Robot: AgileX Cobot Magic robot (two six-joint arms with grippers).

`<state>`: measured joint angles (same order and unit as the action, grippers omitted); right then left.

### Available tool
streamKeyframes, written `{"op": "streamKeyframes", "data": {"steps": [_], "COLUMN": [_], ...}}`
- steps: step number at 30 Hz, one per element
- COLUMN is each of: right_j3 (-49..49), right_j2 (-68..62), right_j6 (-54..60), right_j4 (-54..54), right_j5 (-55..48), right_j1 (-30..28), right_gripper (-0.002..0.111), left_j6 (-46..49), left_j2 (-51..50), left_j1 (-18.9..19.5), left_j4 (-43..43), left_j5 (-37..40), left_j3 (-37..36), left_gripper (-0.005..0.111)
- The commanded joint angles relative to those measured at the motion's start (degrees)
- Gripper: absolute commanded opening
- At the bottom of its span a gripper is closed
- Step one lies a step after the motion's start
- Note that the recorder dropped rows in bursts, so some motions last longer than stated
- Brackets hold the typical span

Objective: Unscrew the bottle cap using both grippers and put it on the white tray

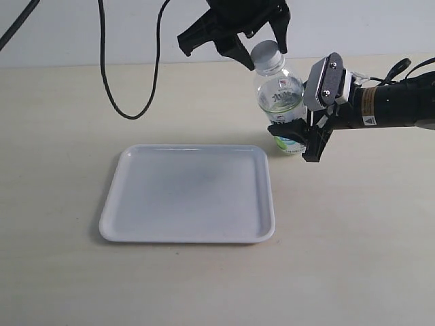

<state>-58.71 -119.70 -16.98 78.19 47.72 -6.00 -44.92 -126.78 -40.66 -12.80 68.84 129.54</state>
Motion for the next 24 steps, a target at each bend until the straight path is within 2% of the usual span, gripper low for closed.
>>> {"op": "streamKeyframes", "data": {"steps": [1,19,20,24], "right_j3": [0.5,0.5,0.5,0.5], "right_j2": [-0.3,-0.3,-0.3,-0.3], "right_j6": [-0.7,-0.7,-0.9,-1.8], "right_j4": [0.1,-0.1,-0.2,-2.0], "right_j5": [0.6,0.4,0.4,0.6], "right_j1": [0.0,0.0,0.0,0.0], "right_gripper": [0.000,0.000,0.000,0.000], "left_j6": [-0.2,4.1,5.7,24.6], "left_j2": [0.3,3.1,3.2,4.5], "left_j1": [0.2,1.9,1.9,2.0], "left_j4": [-0.1,-2.5,-2.5,-1.0], "left_j5": [1.1,1.0,0.9,-1.6], "left_j3": [-0.1,-0.1,-0.1,-0.1], "left_gripper": [0.000,0.000,0.000,0.000]}}
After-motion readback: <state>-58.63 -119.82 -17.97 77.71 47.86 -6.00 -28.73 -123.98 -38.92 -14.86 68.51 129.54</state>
